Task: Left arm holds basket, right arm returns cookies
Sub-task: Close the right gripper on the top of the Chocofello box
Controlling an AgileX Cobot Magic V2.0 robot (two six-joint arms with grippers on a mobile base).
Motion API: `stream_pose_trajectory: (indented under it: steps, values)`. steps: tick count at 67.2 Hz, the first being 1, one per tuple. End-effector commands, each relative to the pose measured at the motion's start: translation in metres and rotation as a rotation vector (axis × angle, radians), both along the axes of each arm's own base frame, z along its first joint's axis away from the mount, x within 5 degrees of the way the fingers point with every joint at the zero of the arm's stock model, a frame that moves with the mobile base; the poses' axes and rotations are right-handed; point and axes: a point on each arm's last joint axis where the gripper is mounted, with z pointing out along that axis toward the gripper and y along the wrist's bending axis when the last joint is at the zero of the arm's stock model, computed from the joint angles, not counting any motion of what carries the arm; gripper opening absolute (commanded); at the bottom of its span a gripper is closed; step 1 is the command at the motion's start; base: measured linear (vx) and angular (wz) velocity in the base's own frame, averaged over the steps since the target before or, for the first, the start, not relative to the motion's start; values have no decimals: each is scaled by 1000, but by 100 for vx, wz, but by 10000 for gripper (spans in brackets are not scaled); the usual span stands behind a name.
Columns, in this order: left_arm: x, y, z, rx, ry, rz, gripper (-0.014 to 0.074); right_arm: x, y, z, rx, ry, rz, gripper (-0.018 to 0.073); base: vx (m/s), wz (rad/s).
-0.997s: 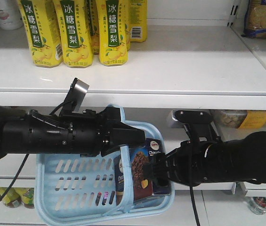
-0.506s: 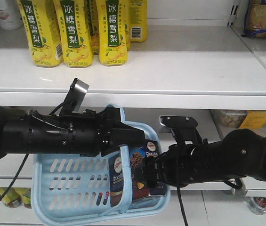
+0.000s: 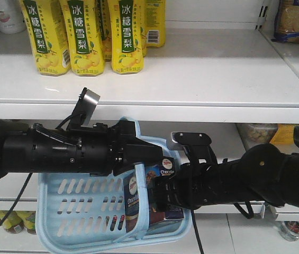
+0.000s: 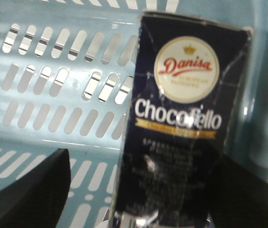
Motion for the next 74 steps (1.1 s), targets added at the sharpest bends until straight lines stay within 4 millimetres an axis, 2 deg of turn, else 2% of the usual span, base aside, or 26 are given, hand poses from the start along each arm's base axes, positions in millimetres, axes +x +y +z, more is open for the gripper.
stream_pose_trajectory:
  steps: [1,18,49,74]
  values:
    - [1,2,33,-137,-46,56,-3,10,4,15,29,-65,-12,504,0,0]
    - [1,2,33,-137,-46,56,-3,22,12,8,9,-58,7,426,0,0]
    - [1,2,33,-137,-46,56,-3,20,12,4,-11,-42,43,181,0,0]
    - [1,2,33,-137,-46,56,-3,19,12,4,-9,-29,53,175,0,0]
